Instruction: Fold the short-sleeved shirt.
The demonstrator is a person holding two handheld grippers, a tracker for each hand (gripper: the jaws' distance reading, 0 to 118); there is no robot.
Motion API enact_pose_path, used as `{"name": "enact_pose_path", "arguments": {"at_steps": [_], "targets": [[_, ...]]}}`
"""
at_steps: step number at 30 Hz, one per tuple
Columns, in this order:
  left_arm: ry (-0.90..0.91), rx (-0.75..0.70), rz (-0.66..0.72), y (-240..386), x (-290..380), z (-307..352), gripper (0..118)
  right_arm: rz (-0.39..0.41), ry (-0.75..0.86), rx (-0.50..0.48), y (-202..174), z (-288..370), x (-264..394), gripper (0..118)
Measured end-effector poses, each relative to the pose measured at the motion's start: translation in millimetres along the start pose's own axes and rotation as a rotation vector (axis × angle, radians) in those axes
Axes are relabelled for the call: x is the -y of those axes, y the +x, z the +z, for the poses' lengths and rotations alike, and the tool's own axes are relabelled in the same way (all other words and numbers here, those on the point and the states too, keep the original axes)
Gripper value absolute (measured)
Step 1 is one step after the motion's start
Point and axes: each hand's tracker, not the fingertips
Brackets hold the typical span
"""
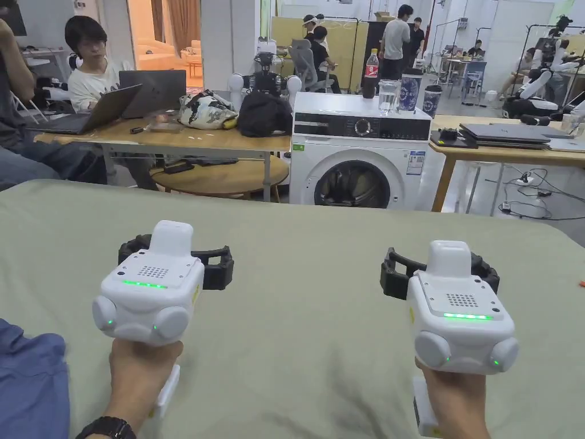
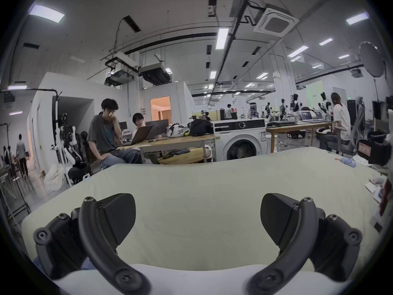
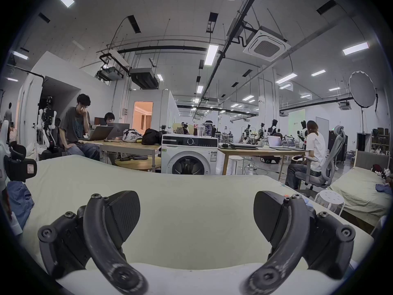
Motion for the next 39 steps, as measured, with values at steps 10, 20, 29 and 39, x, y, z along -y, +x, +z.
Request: {"name": "enact_pose_path", "arguments": {"at_steps": [10,20,29,39], "targets": [[-0.001,-0.003,0.065,0.3,0.3,8.9,116,-0.007,0.002,-0.006,-3.5,0.0,2.1,108],[-0.036,-0.001,0.061,-6.2,6.0,8.6,116,0.02,-0.042,-0.004,-7.9,-1.4,18.4,108],[-0.031,0.004,0.039,-0.7,8.4,10.4,116,-0.014,-0.039,0.003,-7.8,5.0,18.4,108],[-0.021,-0.001,0.052,0.8,4.6,8.4,116,-0.03,-0.028,0.002,-2.4,0.3,16.3,108]]}}
